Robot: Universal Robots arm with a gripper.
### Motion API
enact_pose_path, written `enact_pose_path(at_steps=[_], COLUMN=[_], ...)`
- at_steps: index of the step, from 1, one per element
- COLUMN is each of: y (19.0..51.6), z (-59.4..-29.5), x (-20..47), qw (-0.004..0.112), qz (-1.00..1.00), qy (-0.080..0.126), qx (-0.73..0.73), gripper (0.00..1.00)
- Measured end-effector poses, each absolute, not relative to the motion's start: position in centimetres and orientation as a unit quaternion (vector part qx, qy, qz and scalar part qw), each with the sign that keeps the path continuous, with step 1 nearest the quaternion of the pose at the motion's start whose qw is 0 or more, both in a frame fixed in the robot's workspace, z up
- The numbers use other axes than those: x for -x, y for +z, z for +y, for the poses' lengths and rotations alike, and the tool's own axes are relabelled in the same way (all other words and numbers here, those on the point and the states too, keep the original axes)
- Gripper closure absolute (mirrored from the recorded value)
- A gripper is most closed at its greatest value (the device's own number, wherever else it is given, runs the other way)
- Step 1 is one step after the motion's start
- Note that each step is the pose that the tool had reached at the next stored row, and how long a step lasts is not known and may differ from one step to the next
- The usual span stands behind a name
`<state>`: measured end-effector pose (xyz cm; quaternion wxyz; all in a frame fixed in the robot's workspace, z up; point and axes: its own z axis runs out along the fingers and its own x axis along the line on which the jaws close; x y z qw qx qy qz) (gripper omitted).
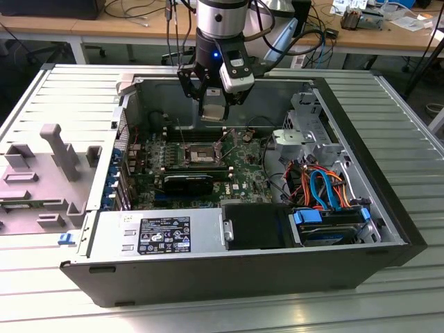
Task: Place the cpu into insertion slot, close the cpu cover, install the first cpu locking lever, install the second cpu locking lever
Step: 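Place the cpu into insertion slot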
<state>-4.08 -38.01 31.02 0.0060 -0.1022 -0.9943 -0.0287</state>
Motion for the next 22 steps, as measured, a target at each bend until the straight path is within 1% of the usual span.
enact_pose_path(at_steps=[22], y=[30.89], z=[-38.01], x=[4.08], qw=[0.006], qz=[-0.994], qy=[-0.029], qx=[0.108], gripper=[0.46])
